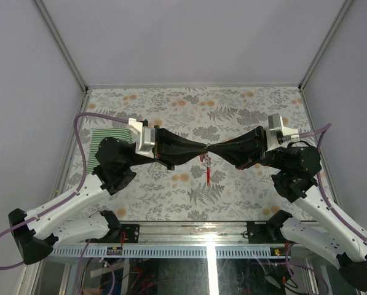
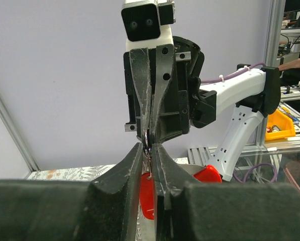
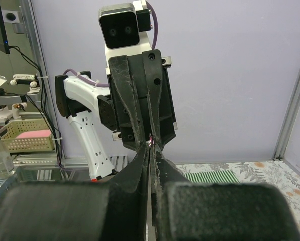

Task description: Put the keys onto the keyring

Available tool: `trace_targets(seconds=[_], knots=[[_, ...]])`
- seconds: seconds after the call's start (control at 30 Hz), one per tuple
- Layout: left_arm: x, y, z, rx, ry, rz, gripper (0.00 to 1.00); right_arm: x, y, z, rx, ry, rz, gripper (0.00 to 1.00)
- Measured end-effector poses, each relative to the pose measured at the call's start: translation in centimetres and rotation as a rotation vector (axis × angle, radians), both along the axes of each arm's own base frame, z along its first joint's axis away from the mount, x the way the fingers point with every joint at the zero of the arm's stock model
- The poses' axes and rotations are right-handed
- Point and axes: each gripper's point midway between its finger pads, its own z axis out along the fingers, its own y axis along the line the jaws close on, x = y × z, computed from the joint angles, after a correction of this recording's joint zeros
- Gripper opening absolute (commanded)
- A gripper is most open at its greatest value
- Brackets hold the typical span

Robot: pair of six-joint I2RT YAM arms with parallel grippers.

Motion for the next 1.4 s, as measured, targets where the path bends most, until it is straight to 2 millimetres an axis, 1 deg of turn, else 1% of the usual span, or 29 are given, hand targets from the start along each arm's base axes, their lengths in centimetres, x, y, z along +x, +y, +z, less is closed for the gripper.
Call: trace_targets(seconds=[0.1, 0.3, 0.57, 0.7, 0.83, 0.97, 1.03, 1.13, 1.3, 1.4], knots=[[-0.1, 0.0, 0.0, 0.001, 0.001, -0.004, 0.01, 0.0, 0.0, 0.0, 0.000, 0.000, 0.000, 0.00], [-0.2, -0.1, -0.1, 0.006, 0.005, -0.012, 0.00, 0.0, 0.0, 0.0, -0.001, -0.007, -0.003, 0.00], [-0.1, -0.1, -0.5, 0.086, 0.005, 0.005, 0.00, 0.1, -0.1, -0.4, -0.038, -0.019, -0.021, 0.22], [0.1, 0.0, -1.0, 0.166, 0.006, 0.023, 0.00, -0.3, -0.6, 0.4, -0.068, -0.061, -0.049, 0.27], [0.1, 0.2, -1.7, 0.255, 0.011, 0.032, 0.00, -1.3, -1.3, 1.3, -0.114, -0.120, -0.060, 0.29], [0.2, 0.1, -2.0, 0.357, 0.012, 0.025, 0.00, -2.1, -1.7, 1.6, -0.186, -0.176, -0.054, 0.31], [0.3, 0.0, -2.1, 0.406, 0.014, 0.021, 0.00, -2.3, -1.8, 1.3, -0.221, -0.188, -0.049, 0.32], [0.6, -0.1, -3.0, 0.486, 0.030, 0.016, 0.00, -2.1, -1.6, 0.0, -0.284, -0.178, -0.038, 0.33], [0.8, 0.1, -5.7, 0.638, 0.078, -0.003, 0.00, -1.0, -0.9, -2.9, -0.381, -0.119, -0.023, 0.34], [0.8, 0.3, -7.0, 0.714, 0.103, -0.013, 0.00, -0.7, -0.6, -3.9, -0.414, -0.094, -0.017, 0.35]])
